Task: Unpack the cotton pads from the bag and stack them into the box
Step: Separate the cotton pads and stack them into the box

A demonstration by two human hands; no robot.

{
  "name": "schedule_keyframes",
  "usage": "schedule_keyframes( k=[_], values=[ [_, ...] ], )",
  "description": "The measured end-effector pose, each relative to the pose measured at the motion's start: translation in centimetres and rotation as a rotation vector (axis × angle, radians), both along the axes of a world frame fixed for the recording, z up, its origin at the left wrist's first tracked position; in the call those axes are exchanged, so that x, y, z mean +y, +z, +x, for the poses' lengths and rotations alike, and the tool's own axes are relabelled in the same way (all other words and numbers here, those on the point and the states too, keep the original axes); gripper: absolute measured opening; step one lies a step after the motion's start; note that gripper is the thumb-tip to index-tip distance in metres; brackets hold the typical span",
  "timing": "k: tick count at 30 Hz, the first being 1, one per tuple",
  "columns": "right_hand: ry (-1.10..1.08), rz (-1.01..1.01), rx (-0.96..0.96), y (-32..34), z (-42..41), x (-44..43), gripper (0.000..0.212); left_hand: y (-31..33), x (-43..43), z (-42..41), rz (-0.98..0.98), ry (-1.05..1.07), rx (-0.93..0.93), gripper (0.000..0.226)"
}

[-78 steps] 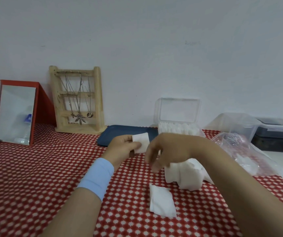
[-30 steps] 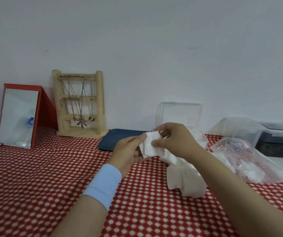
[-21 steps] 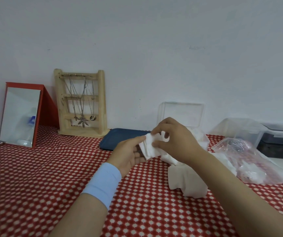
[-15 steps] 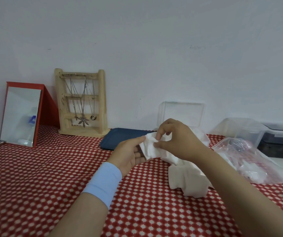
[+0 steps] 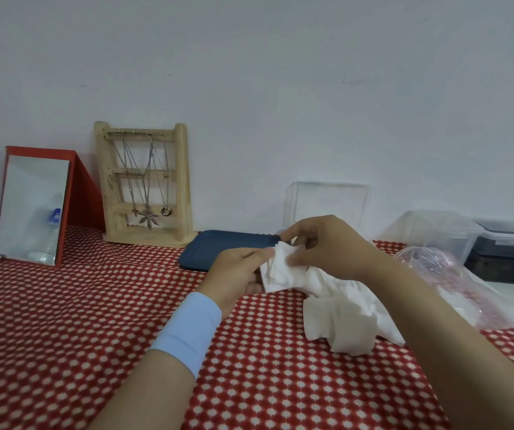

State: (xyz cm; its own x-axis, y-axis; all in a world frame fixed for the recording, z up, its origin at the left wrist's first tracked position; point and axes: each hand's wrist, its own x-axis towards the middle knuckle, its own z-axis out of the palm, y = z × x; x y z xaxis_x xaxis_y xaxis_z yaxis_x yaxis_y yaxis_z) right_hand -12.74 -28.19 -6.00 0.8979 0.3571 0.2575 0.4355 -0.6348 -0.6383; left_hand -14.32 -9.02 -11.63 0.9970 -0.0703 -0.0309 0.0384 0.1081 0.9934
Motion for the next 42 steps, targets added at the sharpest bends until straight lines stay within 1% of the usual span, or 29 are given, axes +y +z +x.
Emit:
schedule_keyframes(
  k=[4, 6, 10, 12, 17, 20, 26, 31, 32, 34, 36, 37, 40, 42],
  values=[
    [-0.042, -0.057, -0.038, -0.2, -0.1, 0.1, 0.043, 0.0, 0.0, -0.2, 0.009, -0.022, 0.002, 0.019],
    [-0.05, -0.043, -0.061, -0.3, 0.0, 0.3, 0.046, 0.1, 0.0, -0.2, 0.014, -0.014, -0.001, 0.019],
    [-0.08, 0.172, -0.007, -0.8, 0.3, 0.5, 0.041, 0.1, 0.0, 0.0, -0.001, 0.047, -0.004, 0.019],
    [-0.075, 0.208, 0.003, -0.7, 0.4, 0.2, 0.038, 0.0, 0.2, 0.1, 0.016, 0.075, 0.004, 0.019],
    [0.015, 0.15, 0.042, -0.3, 0.2, 0.0, 0.041, 0.0, 0.2, 0.1, 0.046, 0.051, 0.001, 0.016],
    [-0.006, 0.081, 0.011, -0.8, 0.5, 0.4, 0.043, 0.1, -0.1, -0.1, 0.095, 0.027, -0.006, 0.013],
    [-0.029, 0.093, -0.032, -1.0, 0.6, 0.4, 0.036, 0.1, -0.1, -0.1, 0.135, 0.04, -0.011, 0.015],
    [-0.067, 0.043, -0.058, -1.2, 0.5, 0.6, 0.039, 0.5, -0.3, -0.4, 0.054, 0.01, -0.001, 0.021],
    [-0.079, 0.055, -0.032, -1.2, 0.4, 0.7, 0.041, 0.5, -0.2, -0.4, 0.092, 0.012, -0.023, 0.019],
    [-0.1, 0.106, 0.112, -1.2, 0.3, 0.7, 0.043, 0.4, -0.2, -0.4, 0.153, 0.01, -0.06, 0.017],
    [-0.095, 0.169, 0.296, -1.1, 0.3, 0.5, 0.029, 0.2, -0.1, -0.3, 0.135, 0.001, -0.058, 0.024],
    [-0.096, 0.194, 0.338, -1.1, 0.4, 0.4, 0.024, 0.1, -0.1, -0.2, 0.107, -0.003, -0.044, 0.026],
    [-0.171, 0.288, 0.314, -1.3, 0.6, 0.3, 0.014, 0.2, -0.2, -0.2, -0.072, -0.031, 0.041, 0.022],
    [-0.211, 0.336, 0.294, -1.4, 0.6, 0.4, 0.014, 0.2, -0.2, -0.1, -0.155, -0.024, 0.075, 0.021]
  ],
)
